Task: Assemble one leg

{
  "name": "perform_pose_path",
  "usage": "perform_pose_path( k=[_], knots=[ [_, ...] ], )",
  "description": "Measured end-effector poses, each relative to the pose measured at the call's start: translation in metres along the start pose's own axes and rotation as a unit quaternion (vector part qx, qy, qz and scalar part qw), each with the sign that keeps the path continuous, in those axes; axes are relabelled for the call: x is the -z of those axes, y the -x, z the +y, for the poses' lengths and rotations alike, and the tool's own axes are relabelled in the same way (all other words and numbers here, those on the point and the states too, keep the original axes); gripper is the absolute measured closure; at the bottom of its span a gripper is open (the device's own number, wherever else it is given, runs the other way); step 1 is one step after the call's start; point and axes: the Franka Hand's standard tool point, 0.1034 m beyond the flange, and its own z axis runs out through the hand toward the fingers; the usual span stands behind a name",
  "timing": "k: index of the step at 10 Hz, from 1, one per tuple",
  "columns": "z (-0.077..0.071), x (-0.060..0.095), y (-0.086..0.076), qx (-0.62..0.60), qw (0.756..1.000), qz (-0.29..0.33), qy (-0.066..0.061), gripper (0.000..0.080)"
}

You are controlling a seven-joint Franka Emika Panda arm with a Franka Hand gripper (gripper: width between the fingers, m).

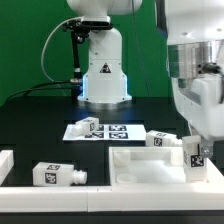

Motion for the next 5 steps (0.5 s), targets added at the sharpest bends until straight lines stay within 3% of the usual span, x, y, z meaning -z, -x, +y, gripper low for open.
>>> perform_pose_path(
  k=[2,3,4,5],
  knots=[
    [0.0003,-0.0003,0.0002,0.003,1.000,-0.002,-0.002,0.0498],
    [0.0003,-0.0004,0.0001,0.021,1.000,-0.002,-0.002,0.0363],
    [0.0024,0.0000,-0.0007,0.109,0.994,0.002,0.010,0.0234],
    [0.0009,0.0030,-0.0004,0.204,0.979,0.000,0.021,0.0234]
  ],
)
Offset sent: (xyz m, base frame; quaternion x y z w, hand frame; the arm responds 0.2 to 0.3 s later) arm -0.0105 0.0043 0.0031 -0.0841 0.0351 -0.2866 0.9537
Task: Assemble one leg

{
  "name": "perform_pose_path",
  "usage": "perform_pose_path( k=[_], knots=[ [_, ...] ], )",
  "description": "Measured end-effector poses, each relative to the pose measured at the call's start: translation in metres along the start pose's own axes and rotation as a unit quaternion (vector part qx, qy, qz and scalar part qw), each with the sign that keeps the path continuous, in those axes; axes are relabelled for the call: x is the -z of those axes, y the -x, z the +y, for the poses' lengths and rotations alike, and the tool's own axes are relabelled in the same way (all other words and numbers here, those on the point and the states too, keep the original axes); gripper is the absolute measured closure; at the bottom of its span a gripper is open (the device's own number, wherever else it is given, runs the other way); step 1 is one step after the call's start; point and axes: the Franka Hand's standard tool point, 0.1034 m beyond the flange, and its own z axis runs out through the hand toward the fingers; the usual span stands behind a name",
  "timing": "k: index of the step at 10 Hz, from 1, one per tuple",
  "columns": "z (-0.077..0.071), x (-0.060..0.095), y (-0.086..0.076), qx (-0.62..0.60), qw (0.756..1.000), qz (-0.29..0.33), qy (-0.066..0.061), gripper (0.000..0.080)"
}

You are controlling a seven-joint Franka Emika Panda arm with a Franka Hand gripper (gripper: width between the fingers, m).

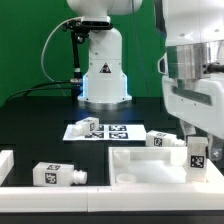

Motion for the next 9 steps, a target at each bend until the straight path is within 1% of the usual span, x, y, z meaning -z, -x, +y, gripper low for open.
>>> perform_pose_path(
  k=[1,2,5,6,7,9],
  knots=[
    [-0.0025,0.0034,0.0009,0.120,0.993,0.002,0.008,0.0167],
    [-0.0035,0.0039,0.0006,0.154,0.988,0.003,0.006,0.0155],
    [-0.0029,0.0036,-0.0024,0.240,0.971,0.008,0.009,0.0151],
    [-0.0030,0.0033,-0.0045,0.315,0.949,0.015,0.016,0.0151],
    [-0.0042,0.0024,-0.0053,0.360,0.933,0.021,0.020,0.0151],
    [-0.0039,0.0024,-0.0064,0.345,0.938,0.022,0.020,0.0411]
  ],
)
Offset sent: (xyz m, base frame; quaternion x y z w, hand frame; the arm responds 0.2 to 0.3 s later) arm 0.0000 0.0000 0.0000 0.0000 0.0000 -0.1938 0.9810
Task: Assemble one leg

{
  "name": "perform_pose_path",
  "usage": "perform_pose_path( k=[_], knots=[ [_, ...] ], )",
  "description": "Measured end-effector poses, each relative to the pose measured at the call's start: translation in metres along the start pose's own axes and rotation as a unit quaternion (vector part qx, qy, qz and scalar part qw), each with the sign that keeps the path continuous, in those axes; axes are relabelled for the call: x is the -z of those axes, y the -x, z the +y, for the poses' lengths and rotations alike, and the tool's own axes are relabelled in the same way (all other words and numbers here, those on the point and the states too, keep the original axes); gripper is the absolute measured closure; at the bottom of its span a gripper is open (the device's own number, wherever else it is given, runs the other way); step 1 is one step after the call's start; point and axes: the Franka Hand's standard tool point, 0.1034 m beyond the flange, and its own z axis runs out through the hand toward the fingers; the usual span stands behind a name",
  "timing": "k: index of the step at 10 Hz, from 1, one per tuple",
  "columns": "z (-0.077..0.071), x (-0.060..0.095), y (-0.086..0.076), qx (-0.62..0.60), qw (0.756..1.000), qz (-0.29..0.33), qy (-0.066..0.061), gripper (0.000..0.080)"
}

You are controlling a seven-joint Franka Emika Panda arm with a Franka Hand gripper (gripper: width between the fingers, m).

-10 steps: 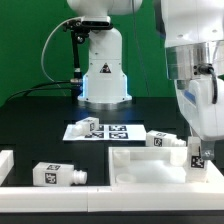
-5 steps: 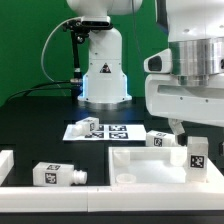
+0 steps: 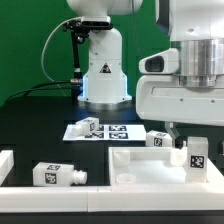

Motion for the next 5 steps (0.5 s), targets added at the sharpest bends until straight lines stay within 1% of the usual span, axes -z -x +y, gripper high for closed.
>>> perform_pose_path(
  k=[1,2,3,5],
  knots=[
    [0.0001,-0.0002,0.0001,-0.009,1.000,0.000,0.000,0.0411],
    [0.0012,-0.0005,-0.0003,-0.043,0.999,0.000,0.001,0.0514],
    [0.0016,-0.0005,0.0002,-0.113,0.994,0.000,0.002,0.0514],
    [0.0022,-0.0009,0.0016,-0.234,0.972,0.002,0.005,0.0514]
  ],
)
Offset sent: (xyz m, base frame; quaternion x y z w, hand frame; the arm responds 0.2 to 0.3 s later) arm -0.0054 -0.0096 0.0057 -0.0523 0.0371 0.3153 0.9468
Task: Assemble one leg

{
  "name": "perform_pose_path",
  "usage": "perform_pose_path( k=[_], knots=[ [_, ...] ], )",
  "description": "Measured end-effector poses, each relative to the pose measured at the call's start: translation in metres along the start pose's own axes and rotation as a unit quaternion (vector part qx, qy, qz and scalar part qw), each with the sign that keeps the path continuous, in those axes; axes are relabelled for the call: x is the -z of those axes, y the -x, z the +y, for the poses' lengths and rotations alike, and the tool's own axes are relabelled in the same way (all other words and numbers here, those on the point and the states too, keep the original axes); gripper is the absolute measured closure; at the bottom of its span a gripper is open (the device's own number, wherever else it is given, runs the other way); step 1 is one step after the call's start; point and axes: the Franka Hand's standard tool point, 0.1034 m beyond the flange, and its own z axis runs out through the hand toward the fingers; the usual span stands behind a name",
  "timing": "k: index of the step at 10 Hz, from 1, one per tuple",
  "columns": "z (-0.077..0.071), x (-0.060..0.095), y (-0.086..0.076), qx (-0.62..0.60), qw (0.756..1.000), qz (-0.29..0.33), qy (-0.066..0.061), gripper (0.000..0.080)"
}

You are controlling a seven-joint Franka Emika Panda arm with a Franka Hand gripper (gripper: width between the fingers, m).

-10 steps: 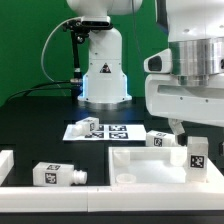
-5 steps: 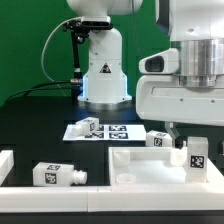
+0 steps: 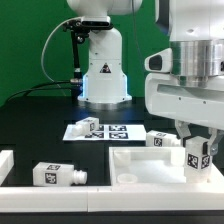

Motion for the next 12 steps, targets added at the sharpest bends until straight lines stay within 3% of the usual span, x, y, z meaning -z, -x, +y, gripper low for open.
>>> perform_pose_path(
  k=[3,5,6,7,8,9,10,12],
  knots=[
    [-0.0008,-0.0006,0.0024,-0.264,0.965,-0.002,-0.005,0.0514],
    [0.0002,-0.0004,0.0017,-0.331,0.943,-0.007,-0.018,0.0512],
    [0.0002,-0.0004,0.0018,-0.315,0.949,-0.007,-0.018,0.0512],
    [0.0007,-0.0009,0.0019,-0.286,0.958,-0.005,-0.017,0.0444],
    [0.0020,-0.0009,0.0027,-0.193,0.981,-0.001,-0.012,0.0444],
    [0.0003,0.0005,0.0039,-0.099,0.995,0.000,-0.012,0.0257],
    [-0.0009,0.0012,0.0054,-0.025,1.000,-0.002,-0.011,0.0184],
    [0.0003,-0.0001,0.0041,0.047,0.999,0.000,-0.011,0.0156]
  ],
)
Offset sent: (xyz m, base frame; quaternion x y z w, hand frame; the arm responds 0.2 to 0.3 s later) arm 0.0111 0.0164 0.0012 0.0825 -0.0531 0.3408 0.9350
